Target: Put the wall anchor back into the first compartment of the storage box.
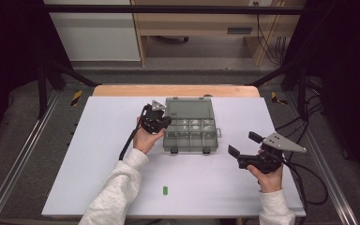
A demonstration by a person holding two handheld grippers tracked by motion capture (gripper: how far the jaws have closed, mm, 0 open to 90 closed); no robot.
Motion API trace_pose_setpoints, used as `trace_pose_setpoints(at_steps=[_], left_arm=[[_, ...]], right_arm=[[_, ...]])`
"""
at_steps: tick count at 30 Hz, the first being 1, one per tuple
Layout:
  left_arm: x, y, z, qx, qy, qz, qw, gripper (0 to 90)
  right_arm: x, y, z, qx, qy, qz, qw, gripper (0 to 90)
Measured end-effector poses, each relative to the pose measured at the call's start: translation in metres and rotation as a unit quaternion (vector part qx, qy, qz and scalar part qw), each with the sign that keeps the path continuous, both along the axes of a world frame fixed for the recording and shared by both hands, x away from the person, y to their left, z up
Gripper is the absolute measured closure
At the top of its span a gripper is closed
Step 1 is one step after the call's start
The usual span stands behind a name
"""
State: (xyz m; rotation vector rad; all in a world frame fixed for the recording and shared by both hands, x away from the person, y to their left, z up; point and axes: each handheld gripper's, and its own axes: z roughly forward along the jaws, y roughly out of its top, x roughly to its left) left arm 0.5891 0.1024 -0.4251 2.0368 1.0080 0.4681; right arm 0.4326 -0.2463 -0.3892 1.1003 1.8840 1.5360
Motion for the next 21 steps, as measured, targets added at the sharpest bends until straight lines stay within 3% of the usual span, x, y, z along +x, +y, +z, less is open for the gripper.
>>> trace_pose_setpoints(at_steps=[6, 12, 14, 21], left_arm=[[0.005, -0.002, -0.016, 0.017, 0.017, 0.007, 0.9997, 83.6], [0.007, -0.004, -0.026, 0.017, 0.028, 0.003, 0.9994, 83.4], [0.006, -0.006, -0.027, 0.023, 0.027, 0.002, 0.9994, 83.5], [0.000, -0.003, -0.018, 0.010, 0.018, -0.002, 0.9998, 75.9]], right_arm=[[0.000, 0.000, 0.000, 0.001, 0.000, 0.000, 1.0000, 3.0], [0.000, 0.000, 0.001, 0.003, -0.001, 0.000, 1.0000, 3.0], [0.000, 0.000, 0.000, 0.003, -0.001, -0.001, 1.0000, 3.0], [-0.001, -0.001, 0.001, 0.003, 0.000, -0.001, 1.0000, 3.0]])
